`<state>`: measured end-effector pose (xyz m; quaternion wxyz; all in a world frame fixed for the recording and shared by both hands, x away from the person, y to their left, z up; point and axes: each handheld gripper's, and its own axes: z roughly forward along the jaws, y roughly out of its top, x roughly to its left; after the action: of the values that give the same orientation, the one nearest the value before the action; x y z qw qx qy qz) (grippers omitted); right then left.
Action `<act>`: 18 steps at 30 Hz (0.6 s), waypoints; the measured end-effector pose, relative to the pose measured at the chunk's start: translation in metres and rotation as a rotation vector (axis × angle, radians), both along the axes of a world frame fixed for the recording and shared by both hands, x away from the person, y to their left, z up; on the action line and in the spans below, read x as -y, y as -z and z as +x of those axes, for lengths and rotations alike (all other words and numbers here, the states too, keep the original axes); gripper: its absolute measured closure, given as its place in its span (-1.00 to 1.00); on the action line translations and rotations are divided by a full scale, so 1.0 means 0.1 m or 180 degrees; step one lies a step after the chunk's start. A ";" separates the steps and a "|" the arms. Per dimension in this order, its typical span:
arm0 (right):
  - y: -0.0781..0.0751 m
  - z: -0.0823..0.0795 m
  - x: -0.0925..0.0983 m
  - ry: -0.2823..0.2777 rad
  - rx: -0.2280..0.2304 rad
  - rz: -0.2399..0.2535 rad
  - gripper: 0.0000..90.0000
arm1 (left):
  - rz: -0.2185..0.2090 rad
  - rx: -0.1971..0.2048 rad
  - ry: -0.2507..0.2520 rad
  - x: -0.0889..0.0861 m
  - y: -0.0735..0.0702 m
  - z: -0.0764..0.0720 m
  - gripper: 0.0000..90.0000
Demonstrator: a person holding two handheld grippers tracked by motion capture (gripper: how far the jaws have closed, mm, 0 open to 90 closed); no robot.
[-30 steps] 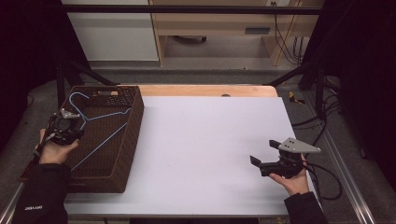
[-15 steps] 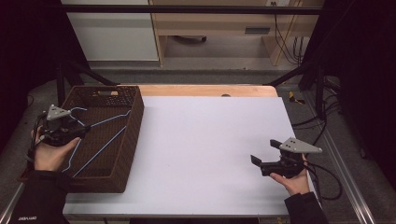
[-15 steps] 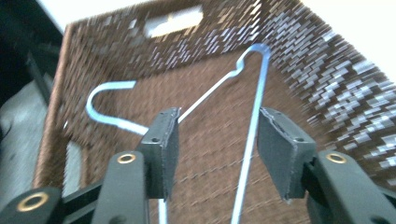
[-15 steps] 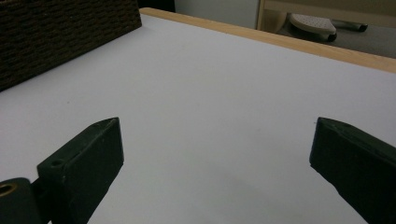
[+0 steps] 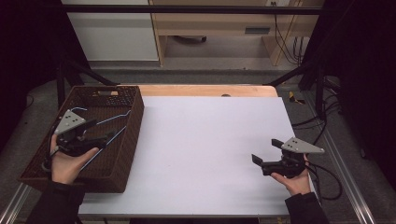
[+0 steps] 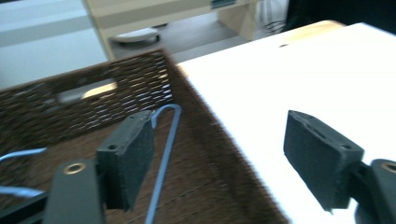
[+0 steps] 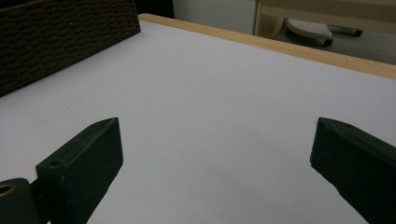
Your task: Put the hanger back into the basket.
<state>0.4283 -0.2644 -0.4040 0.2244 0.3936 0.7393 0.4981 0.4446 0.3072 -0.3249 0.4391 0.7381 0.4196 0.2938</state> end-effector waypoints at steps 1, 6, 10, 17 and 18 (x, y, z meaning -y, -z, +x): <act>0.00 0.00 0.00 -0.0001 0.0007 0.0004 -0.93 | 0.0005 0.0017 0.0046 0.05 0.00 -0.02 -0.54; -0.01 -0.01 0.01 0.0001 0.0008 0.0014 -0.93 | -0.0119 0.0054 0.0270 0.28 0.04 -0.11 -0.67; -0.01 -0.01 0.02 -0.0006 0.0019 0.0022 -0.93 | -0.0110 0.0001 0.0404 0.44 0.12 -0.14 -0.73; -0.02 -0.02 0.03 0.0011 0.0030 0.0045 -0.94 | -0.0135 -0.0089 0.0532 0.64 0.34 -0.15 -0.75; -0.02 -0.02 0.03 0.0011 0.0036 0.0040 -0.94 | -0.0124 -0.0103 0.0542 0.65 0.36 -0.15 -0.75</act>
<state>0.4262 -0.2672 -0.4019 0.2269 0.3935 0.7342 0.5046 0.4294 0.2417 -0.3613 0.4700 0.7671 0.3679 0.2352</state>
